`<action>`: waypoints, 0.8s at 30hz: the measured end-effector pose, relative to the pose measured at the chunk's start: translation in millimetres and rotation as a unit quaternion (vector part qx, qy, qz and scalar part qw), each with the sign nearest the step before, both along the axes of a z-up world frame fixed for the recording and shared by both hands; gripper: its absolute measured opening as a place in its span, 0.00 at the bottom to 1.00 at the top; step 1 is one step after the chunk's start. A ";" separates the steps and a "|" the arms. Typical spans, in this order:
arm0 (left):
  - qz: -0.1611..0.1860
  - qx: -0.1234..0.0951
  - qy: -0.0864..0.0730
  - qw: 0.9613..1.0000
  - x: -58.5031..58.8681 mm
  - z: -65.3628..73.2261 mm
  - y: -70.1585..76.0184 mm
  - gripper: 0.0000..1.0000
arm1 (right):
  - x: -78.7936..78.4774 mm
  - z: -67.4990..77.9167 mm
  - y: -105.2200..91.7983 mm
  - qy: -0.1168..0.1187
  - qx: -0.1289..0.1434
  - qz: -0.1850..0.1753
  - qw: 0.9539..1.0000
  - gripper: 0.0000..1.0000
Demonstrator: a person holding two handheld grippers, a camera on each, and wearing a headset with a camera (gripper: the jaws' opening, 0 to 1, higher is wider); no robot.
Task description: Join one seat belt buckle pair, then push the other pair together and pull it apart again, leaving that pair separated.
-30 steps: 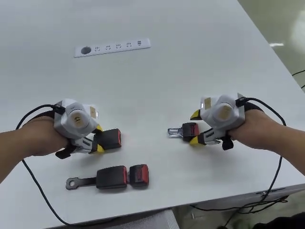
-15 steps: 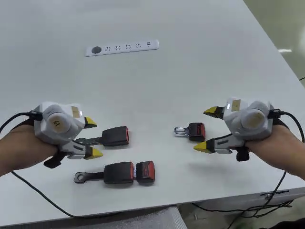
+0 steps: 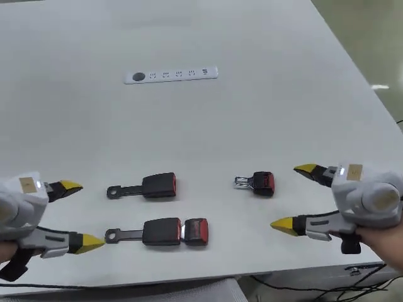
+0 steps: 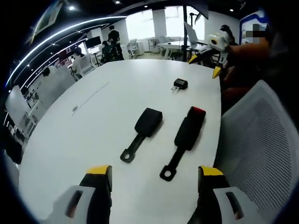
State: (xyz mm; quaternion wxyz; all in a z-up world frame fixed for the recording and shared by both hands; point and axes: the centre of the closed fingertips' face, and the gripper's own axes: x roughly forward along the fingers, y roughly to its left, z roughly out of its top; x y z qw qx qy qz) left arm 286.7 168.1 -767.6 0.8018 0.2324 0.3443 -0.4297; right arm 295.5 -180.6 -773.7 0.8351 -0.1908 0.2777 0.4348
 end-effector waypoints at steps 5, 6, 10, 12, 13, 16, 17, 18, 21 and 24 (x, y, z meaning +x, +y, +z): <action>0.036 -0.013 -0.010 0.999 -7.5 6.2 15.6 0.89 | -5.0 -2.6 -6.4 -0.005 -0.001 -0.021 1.000 0.98; 0.045 -0.020 -0.012 0.999 -8.3 7.8 16.7 0.92 | -2.9 -2.8 -10.6 -0.015 -0.007 -0.032 0.999 1.00; 0.059 -0.018 -0.023 0.998 -7.7 8.2 23.3 1.00 | -12.7 -4.4 -8.4 0.003 0.001 -0.033 0.999 1.00; 0.060 -0.016 -0.023 0.998 -9.1 7.5 24.5 1.00 | -17.1 -5.1 -5.6 0.003 0.002 -0.033 0.999 1.00; 0.060 -0.015 -0.024 0.998 -9.7 7.2 25.0 1.00 | -18.8 -6.3 -4.5 0.003 0.000 -0.033 0.999 1.00; 0.060 -0.009 -0.025 0.998 -11.7 4.7 25.9 1.00 | -21.3 -7.5 -3.4 0.012 0.002 -0.043 0.999 1.00; 0.059 -0.008 -0.025 0.998 -12.3 4.1 25.9 1.00 | -21.9 -7.9 -3.4 0.016 0.002 -0.047 0.999 1.00; 0.059 -0.008 -0.024 0.998 -13.2 3.3 26.0 1.00 | -22.6 -8.4 -3.2 0.018 0.001 -0.050 0.999 1.00; 0.056 -0.005 -0.026 0.998 -16.8 1.4 25.8 1.00 | -23.7 -6.5 -2.0 0.012 0.002 -0.051 0.999 1.00; 0.056 -0.004 -0.024 0.998 -18.9 -0.3 26.9 1.00 | -24.1 -4.2 -0.6 0.006 0.000 -0.051 0.999 1.00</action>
